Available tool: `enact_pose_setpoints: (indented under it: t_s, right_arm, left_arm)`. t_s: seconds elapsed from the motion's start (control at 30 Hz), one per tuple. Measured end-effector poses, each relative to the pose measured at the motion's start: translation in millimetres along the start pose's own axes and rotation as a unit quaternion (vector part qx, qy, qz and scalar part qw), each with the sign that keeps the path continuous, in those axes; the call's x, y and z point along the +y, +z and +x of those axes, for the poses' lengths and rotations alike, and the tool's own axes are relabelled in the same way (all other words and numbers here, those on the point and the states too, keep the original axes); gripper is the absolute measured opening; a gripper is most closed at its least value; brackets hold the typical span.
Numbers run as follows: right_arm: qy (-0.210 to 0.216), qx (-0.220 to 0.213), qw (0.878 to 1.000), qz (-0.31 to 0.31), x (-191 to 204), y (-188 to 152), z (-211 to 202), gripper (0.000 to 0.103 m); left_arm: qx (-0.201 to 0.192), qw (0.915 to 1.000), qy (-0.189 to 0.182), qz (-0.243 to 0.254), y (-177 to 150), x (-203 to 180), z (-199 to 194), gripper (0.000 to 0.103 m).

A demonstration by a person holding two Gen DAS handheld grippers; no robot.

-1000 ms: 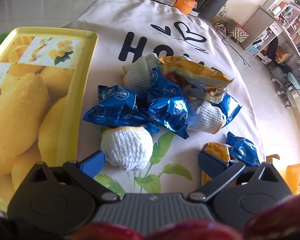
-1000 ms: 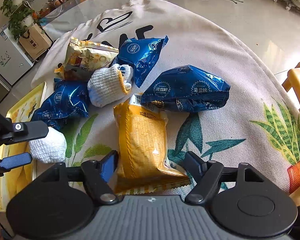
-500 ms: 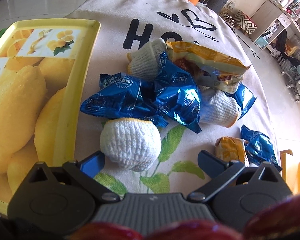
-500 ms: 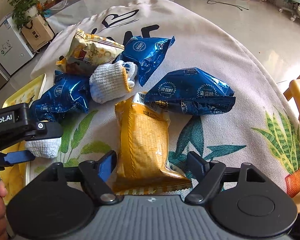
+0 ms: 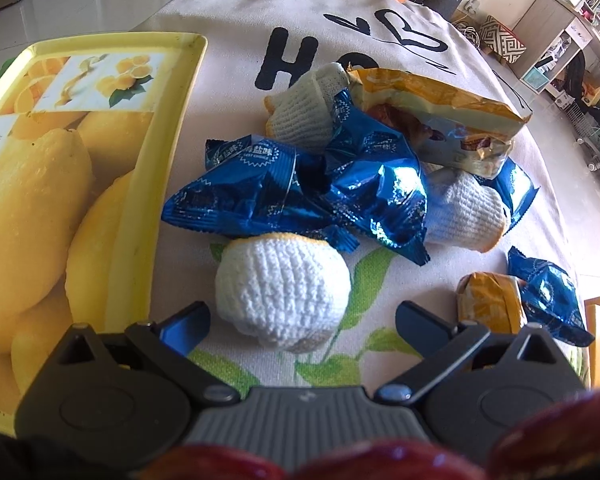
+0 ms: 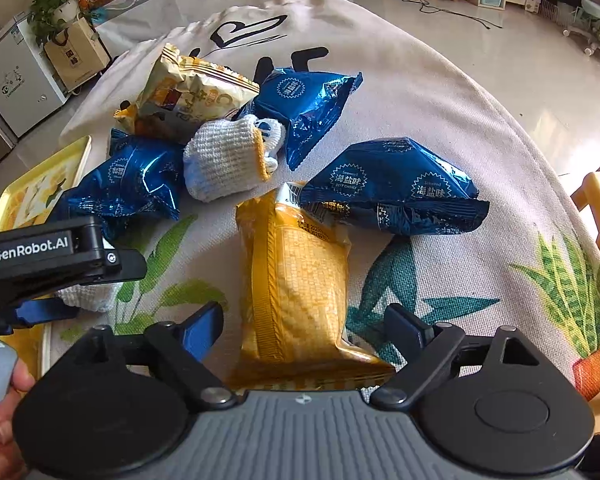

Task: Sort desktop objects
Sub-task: 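Grasp the white mesh-wrapped fruit with the left gripper while the right holds the yellow bag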

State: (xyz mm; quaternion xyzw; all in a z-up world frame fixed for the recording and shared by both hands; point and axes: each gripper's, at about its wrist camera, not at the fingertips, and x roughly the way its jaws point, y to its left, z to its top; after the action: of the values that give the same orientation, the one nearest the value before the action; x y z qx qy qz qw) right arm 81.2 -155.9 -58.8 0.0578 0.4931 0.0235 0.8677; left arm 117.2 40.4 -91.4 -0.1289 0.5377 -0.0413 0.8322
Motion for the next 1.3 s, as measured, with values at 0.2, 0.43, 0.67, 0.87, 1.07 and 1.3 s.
enact_pose_setpoints:
  t_s: [0.2, 0.43, 0.67, 0.87, 1.07, 1.3]
  right_arm:
    - [-0.013, -0.001, 1.0, -0.019, 4, -2, 2, 0.092]
    - [-0.036, -0.002, 0.998, -0.051, 12, -4, 6, 0.093]
    - [-0.045, -0.006, 0.997, -0.063, 12, -4, 9, 0.094]
    - [-0.049, -0.019, 0.997, -0.057, 11, -4, 8, 0.086]
    - [-0.036, -0.035, 0.997, -0.066, 15, -5, 4, 0.057]
    - [-0.003, -0.032, 0.999, -0.036, 12, -2, 3, 0.055]
  left_arm:
    - [-0.003, 0.9999, 0.014, 0.005, -1, -4, 0, 0.103]
    - [-0.001, 0.997, 0.05, 0.06, -7, -19, 5, 0.103]
    - [-0.003, 0.9948, 0.068, 0.076, -9, -26, 8, 0.103]
    - [-0.018, 0.9989, 0.031, 0.028, -4, -10, 0, 0.1]
    - [-0.036, 0.9983, 0.029, 0.036, -6, -6, -6, 0.072]
    - [-0.036, 0.9993, 0.0, 0.008, -9, 3, -17, 0.062]
